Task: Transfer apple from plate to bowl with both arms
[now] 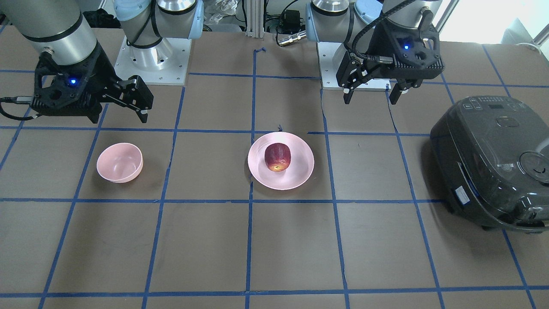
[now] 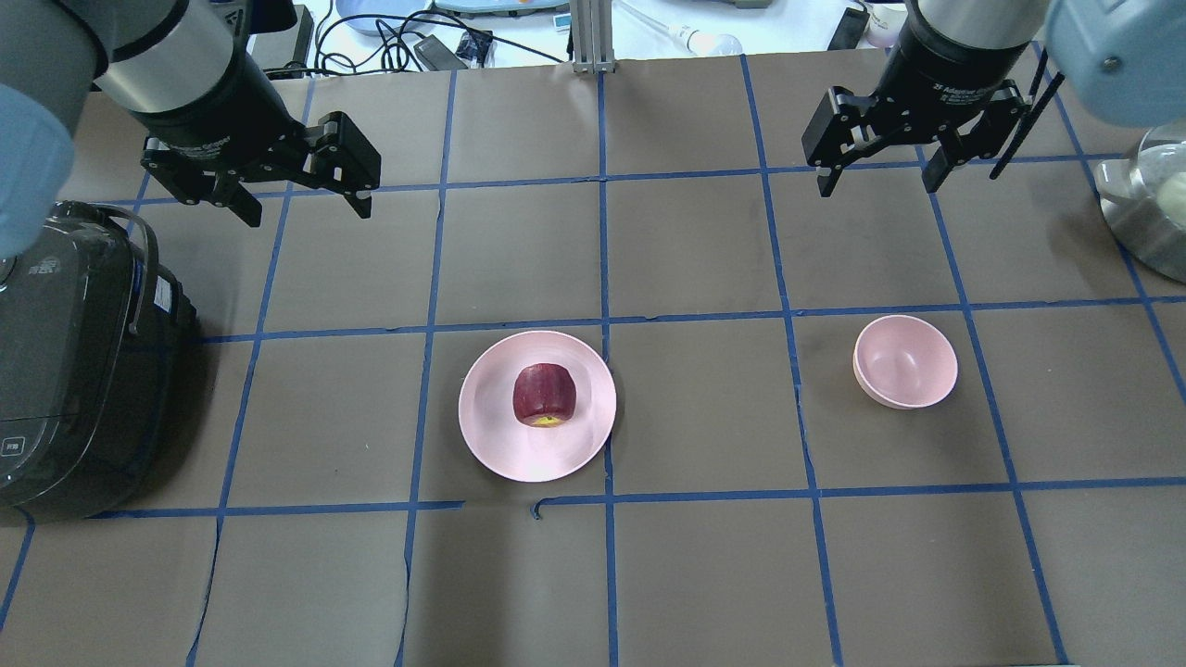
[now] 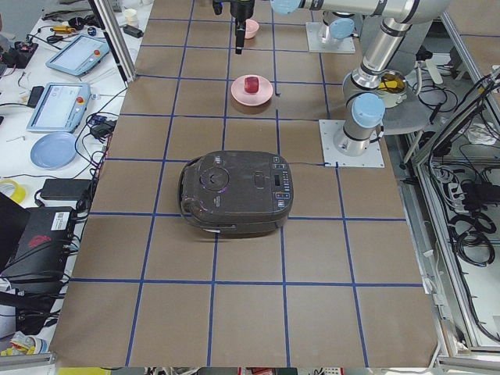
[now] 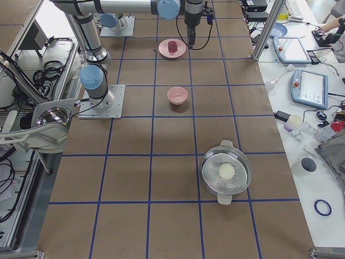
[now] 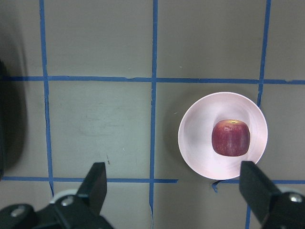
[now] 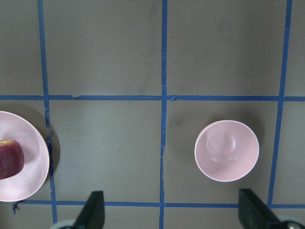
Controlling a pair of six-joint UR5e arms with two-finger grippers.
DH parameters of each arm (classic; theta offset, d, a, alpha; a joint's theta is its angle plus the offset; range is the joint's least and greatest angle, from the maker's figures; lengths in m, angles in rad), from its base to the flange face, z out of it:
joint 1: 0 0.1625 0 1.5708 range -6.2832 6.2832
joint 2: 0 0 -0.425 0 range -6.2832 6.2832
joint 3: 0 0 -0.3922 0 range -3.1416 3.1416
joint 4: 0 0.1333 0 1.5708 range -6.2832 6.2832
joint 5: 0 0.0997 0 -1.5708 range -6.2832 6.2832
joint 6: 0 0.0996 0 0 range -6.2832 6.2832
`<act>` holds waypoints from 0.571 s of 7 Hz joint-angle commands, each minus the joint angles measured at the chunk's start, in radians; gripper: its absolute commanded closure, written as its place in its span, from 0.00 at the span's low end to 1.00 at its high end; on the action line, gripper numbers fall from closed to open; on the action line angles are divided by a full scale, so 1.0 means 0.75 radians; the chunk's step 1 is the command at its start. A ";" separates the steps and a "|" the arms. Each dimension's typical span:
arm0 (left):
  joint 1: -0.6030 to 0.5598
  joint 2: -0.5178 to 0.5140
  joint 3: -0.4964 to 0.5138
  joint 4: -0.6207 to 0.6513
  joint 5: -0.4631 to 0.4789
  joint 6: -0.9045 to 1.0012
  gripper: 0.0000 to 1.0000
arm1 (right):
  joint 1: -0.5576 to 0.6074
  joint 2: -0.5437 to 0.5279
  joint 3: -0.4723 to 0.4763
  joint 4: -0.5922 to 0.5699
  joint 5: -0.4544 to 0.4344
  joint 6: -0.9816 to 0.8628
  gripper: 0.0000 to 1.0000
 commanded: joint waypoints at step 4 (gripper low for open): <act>-0.001 0.003 0.000 -0.002 0.004 0.003 0.00 | 0.000 0.003 0.033 0.001 -0.020 -0.018 0.00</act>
